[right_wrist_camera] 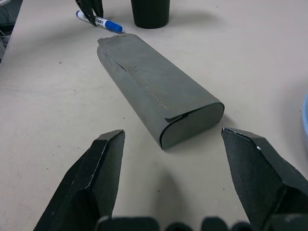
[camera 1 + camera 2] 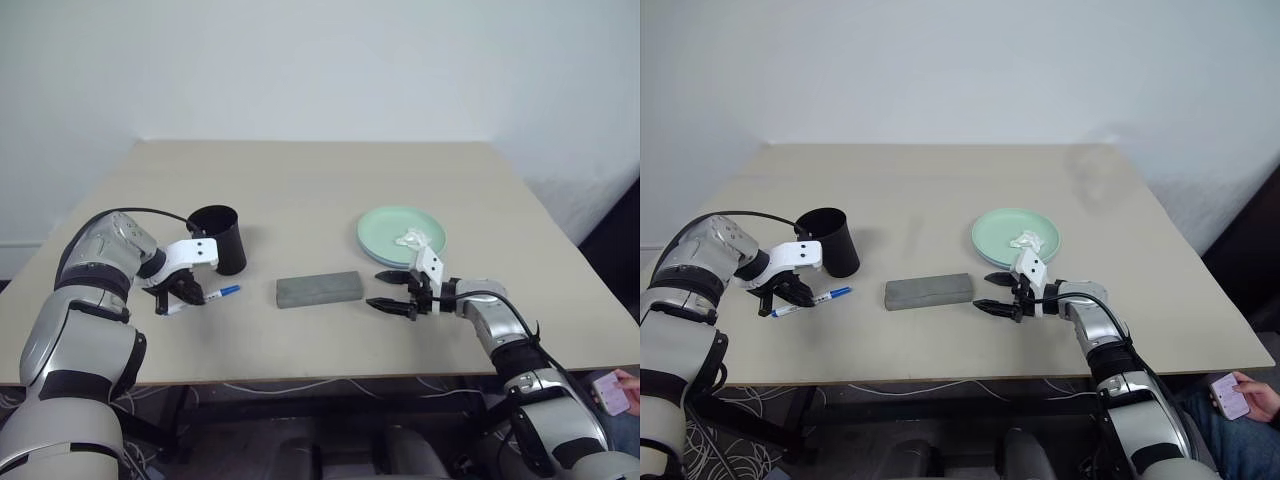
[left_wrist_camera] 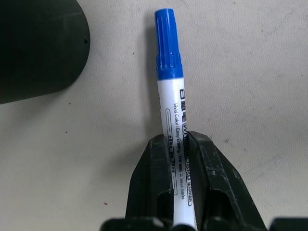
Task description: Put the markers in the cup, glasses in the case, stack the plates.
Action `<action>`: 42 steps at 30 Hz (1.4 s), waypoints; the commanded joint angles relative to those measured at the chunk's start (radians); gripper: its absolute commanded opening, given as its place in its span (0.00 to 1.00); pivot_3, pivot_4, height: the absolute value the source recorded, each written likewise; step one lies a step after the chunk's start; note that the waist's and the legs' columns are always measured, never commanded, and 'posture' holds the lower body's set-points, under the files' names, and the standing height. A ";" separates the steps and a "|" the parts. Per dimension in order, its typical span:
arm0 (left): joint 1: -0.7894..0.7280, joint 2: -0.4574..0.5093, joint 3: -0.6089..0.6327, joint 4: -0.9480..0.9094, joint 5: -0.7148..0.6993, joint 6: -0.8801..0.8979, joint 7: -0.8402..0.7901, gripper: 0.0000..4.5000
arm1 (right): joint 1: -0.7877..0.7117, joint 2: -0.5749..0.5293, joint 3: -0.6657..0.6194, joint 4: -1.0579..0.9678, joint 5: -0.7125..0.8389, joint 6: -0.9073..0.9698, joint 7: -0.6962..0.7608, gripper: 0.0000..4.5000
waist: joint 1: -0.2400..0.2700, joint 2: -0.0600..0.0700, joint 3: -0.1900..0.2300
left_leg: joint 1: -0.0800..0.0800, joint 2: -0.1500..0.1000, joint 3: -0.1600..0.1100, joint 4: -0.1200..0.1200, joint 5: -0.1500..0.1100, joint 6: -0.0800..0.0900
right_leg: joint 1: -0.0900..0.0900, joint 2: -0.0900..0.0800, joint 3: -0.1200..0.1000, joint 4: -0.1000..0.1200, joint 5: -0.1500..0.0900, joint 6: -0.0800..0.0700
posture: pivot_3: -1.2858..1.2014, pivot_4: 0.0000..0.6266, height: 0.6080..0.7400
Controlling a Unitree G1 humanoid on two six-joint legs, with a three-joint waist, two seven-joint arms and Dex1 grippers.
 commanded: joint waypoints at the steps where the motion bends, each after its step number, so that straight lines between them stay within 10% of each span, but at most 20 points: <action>1: 0.017 0.012 0.040 -0.040 -0.032 -0.024 -0.037 0.02 | -0.029 -0.004 -0.016 -0.018 0.010 -0.020 0.001 0.78 | 0.000 0.000 0.000 | 0.000 0.000 0.000 0.000 0.000 0.000 | 0.000 0.000 0.000 0.000 0.000 0.000 | 0.52 0.00 0.86; 15: 0.212 -0.045 0.375 -0.764 -0.539 0.387 -0.079 0.02 | -0.014 -0.006 -0.011 -0.037 0.011 -0.014 0.007 0.78 | -0.006 0.000 0.000 | -0.002 0.000 -0.001 0.001 0.000 0.001 | -0.001 0.001 0.000 0.000 0.000 0.000 | 0.52 0.00 0.86; 26: 0.156 -0.175 0.633 -0.719 -0.510 0.176 0.633 0.02 | -0.008 -0.012 -0.012 -0.051 0.011 -0.010 0.013 0.78 | -0.005 0.000 0.000 | 0.003 0.000 -0.001 0.002 0.000 0.001 | 0.003 0.000 0.002 0.002 0.001 0.001 | 0.52 0.00 0.86; 42: 0.365 -0.184 0.678 -0.813 -0.556 0.175 0.823 0.02 | -0.011 -0.009 -0.011 -0.056 0.012 0.002 0.013 0.78 | 0.001 0.000 0.000 | 0.003 -0.001 0.000 0.000 0.000 0.000 | 0.002 -0.001 0.000 0.000 0.001 0.001 | 0.52 0.00 0.86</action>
